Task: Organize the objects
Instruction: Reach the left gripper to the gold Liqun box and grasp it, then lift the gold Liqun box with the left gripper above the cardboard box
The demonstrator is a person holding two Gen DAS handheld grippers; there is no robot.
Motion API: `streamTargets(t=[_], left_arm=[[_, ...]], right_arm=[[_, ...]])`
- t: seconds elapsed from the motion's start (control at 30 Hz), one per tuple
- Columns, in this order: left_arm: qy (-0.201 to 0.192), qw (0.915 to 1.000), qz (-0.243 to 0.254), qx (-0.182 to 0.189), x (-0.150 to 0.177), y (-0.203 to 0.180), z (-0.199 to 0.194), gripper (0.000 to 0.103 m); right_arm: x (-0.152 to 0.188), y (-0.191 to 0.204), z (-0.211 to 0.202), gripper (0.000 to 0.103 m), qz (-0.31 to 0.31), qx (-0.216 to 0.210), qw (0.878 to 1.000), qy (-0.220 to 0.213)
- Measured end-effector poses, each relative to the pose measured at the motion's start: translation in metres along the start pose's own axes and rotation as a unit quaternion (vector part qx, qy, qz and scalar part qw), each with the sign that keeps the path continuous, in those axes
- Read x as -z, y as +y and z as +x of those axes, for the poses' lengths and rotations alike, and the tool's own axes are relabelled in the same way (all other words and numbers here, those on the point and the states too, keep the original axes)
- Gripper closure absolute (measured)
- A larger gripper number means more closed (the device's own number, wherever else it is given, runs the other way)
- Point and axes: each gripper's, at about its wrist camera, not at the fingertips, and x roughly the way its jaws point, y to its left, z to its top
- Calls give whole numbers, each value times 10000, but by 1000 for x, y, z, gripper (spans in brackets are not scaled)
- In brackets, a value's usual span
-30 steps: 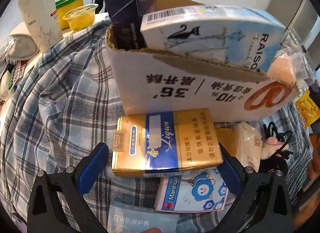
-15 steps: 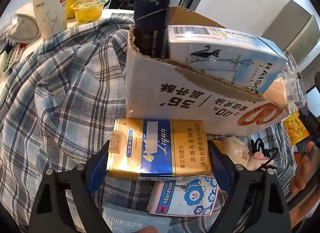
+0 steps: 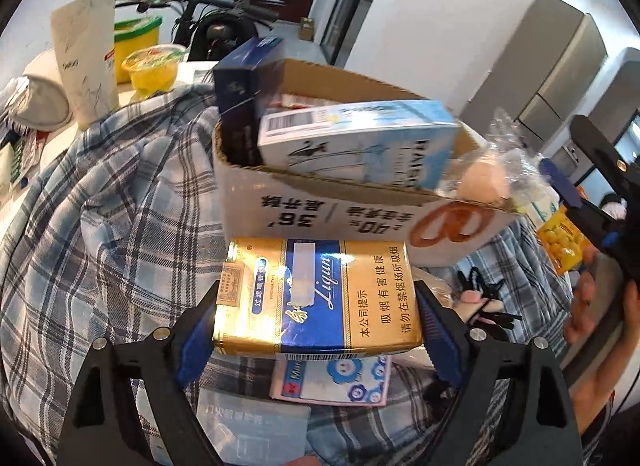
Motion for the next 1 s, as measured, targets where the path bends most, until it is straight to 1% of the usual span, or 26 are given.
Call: streamTargets(t=[0.03,0.07,0.13,0.23,0.27,0.33,0.4,0.5,0.67,0.7,0.73,0.8,0.83,0.9,1.0], left_arm=[[-46,10000,44,58,1,-3,-5,13],[-100,9998,97,114,8,-2,-7,13],[-255,9992,200,238,5,-3,-12,13],[-641,9963,354,455,7,-12,-30,13],[-856,9936,454,578,8,-15,-39,13],[-1121,9902,511,660,7,-17,-49,13],[-1422,9858,562,688,6,-18,-59,13],[-1625,9828,521,701,2,-17,-66,13],[-1835,9802,383,645,0,-12,-70,13],[-1872,9796,372,624,0,-12,-72,13],[-1900,9792,360,605,0,-11,-72,13],[-1952,9784,359,578,0,-11,-74,13],[-1979,9780,343,564,0,-10,-74,13],[-1994,9779,292,551,-1,-8,-75,13],[-1989,9780,203,595,-1,-5,-77,13]], right_arm=[[-1,-4,-1,0,66,-5,10000,-11],[-3,-7,-3,0,128,-15,9999,-32],[-4,-14,-7,0,260,-44,9996,-85],[-6,-24,-12,0,520,-174,9983,-195],[-6,-27,-13,0,629,-255,9974,-231],[-6,-31,-13,0,775,-339,9961,-239],[-7,-30,-13,0,736,-261,9967,-224],[-8,-22,-13,0,508,-63,9985,-201],[-7,-5,-20,0,51,173,9996,-207],[-6,-5,-23,0,64,82,9996,-276],[-5,-6,-27,0,167,-94,9993,-329],[-2,-12,-33,0,494,-500,9971,-295],[2,-13,-36,0,584,-653,9959,-227],[15,-11,-42,0,447,-682,9967,-28],[41,0,-47,0,-328,-650,9964,431]])
